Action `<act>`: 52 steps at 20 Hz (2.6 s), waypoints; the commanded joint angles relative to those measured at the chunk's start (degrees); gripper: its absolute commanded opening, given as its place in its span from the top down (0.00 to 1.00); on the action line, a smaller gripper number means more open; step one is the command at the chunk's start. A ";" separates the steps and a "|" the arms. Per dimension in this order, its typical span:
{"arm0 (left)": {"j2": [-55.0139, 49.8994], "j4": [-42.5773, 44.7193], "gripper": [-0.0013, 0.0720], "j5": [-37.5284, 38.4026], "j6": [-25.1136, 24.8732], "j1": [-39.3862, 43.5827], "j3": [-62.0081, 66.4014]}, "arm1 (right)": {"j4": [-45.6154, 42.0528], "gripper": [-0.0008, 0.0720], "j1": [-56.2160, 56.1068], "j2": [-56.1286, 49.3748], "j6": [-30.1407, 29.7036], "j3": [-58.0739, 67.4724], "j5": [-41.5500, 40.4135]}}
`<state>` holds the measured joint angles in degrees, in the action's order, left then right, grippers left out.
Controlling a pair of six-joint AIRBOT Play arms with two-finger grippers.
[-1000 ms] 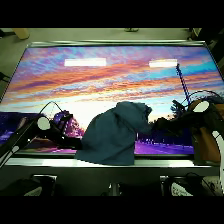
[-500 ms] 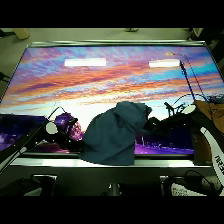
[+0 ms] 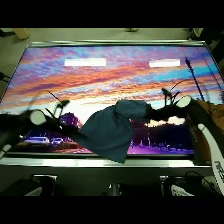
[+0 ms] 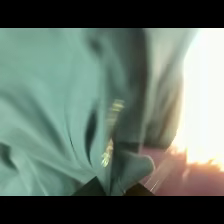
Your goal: Fold the shirts.
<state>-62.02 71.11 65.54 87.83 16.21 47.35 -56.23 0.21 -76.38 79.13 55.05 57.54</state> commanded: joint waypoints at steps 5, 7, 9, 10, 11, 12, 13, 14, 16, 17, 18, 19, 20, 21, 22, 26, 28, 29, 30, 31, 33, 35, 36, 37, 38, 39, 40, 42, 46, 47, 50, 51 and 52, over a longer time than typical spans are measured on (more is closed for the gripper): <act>6.10 18.80 0.95 6.05 1.18 -19.17 55.56 | -23.34 0.95 5.70 26.51 2.16 29.44 -8.09; 6.10 16.48 0.95 5.99 1.11 -20.04 64.70 | -20.81 0.95 5.70 32.33 5.62 30.05 -6.73; 6.21 15.91 0.95 5.97 0.85 -20.04 68.06 | -20.94 0.95 5.70 36.13 8.31 30.05 -0.83; 6.34 15.96 0.95 5.79 0.24 -20.06 68.11 | -22.12 0.95 5.70 37.46 8.98 30.05 1.99; 6.27 15.93 0.95 5.77 -0.35 -20.06 68.11 | -22.86 0.95 5.70 38.53 8.94 30.05 4.37; 5.99 15.93 0.95 5.53 -0.44 -20.04 68.04 | -23.58 0.95 5.70 39.28 8.94 30.05 6.40; 5.60 15.93 0.95 4.83 -0.46 -20.04 67.78 | -24.13 0.95 5.70 39.56 8.94 30.05 8.74; 4.96 15.91 0.95 4.00 -0.44 -20.04 67.32 | -25.00 0.95 5.70 39.32 9.27 29.99 12.13; 2.19 15.61 0.95 2.84 -0.42 -20.04 65.88 | -25.99 0.95 5.70 36.76 11.54 29.62 22.71; 0.09 14.08 0.95 2.80 -0.42 -20.04 64.94 | -25.81 0.95 5.70 34.97 12.90 27.78 27.67; -2.73 11.30 0.95 2.64 -0.44 -20.02 63.67 | -25.49 0.95 5.70 33.55 13.46 24.55 30.69; -5.88 7.76 0.95 1.49 -0.96 -19.76 61.88 | -24.79 0.95 5.70 32.54 13.75 19.93 31.52; -9.07 4.92 0.95 -0.59 -2.47 -19.10 59.71 | -23.96 0.95 5.70 31.85 13.86 13.97 29.75; -12.94 2.97 0.95 -3.15 -3.87 -17.79 57.29 | -23.71 0.95 5.70 31.41 13.86 8.07 26.12; -16.79 2.32 0.95 -5.49 -4.07 -16.33 55.08 | -23.71 0.95 5.70 30.99 14.40 1.88 21.07; -34.97 2.32 0.94 -3.39 -0.33 -10.27 52.41 | -20.13 0.95 5.70 28.37 18.97 -11.08 9.84; -40.00 2.36 0.22 4.02 5.49 -9.22 52.43 | -18.47 0.95 5.70 27.63 19.02 -11.34 9.51; -40.52 2.40 0.00 7.30 5.40 -9.86 52.43 | -18.38 0.95 5.70 27.65 18.99 -11.30 9.51; -40.06 2.40 0.00 10.84 3.54 -11.37 52.52 | -18.51 0.95 5.70 27.63 18.67 -11.30 9.55; -39.08 2.40 0.00 14.78 3.08 -13.40 52.52 | -18.56 0.95 5.70 27.63 18.08 -11.30 9.60; -35.56 2.38 0.00 22.80 2.73 -17.79 50.77 | -18.56 0.95 5.70 27.63 17.20 -11.32 10.01; -28.26 2.36 0.00 23.56 2.01 -21.22 41.27 | -18.64 0.95 5.70 27.63 16.96 -11.32 9.86; -23.96 2.32 0.00 22.21 1.60 -22.38 33.83 | -18.80 0.95 5.70 27.63 16.59 -11.32 9.73; -19.23 2.25 0.00 20.39 1.53 -23.19 24.68 | -18.82 0.95 5.70 27.63 15.85 -11.32 9.73; -15.10 1.36 0.00 18.51 1.51 -23.56 16.15 | -18.82 0.95 5.70 27.63 15.50 -11.32 9.70; -11.02 -1.03 0.00 16.04 0.85 -23.63 7.52 | -18.82 0.95 5.70 27.63 15.50 -11.32 9.66; -7.91 -4.59 0.00 13.94 -0.09 -23.58 0.72 | -18.82 0.95 5.70 27.63 15.50 -11.32 9.46; -3.82 -12.11 0.00 9.18 -1.11 -23.41 -9.68 | -18.82 0.95 5.70 27.63 15.50 -11.32 9.11; -4.24 -16.85 0.00 0.46 -0.92 -20.63 -17.40 | -18.80 0.95 5.70 27.63 15.50 -11.32 9.57; -4.72 -18.32 0.01 -2.19 -0.92 -19.54 -17.44 | -18.80 0.95 5.70 27.63 15.50 -11.32 10.01; -5.35 -21.94 0.14 -12.15 -0.85 -15.69 -17.44 | -18.78 0.95 5.70 27.63 15.50 -11.32 12.35; -5.33 -22.25 0.21 -14.67 -0.79 -14.69 -17.44 | -18.78 0.95 5.70 27.63 15.50 -11.32 13.25; -5.33 -22.32 0.30 -16.79 -0.20 -13.90 -17.44 | -18.78 0.95 5.70 27.63 15.50 -11.32 14.23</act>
<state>-67.26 50.94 58.57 87.09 -0.27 31.05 -75.02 5.96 -48.73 94.63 43.75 69.21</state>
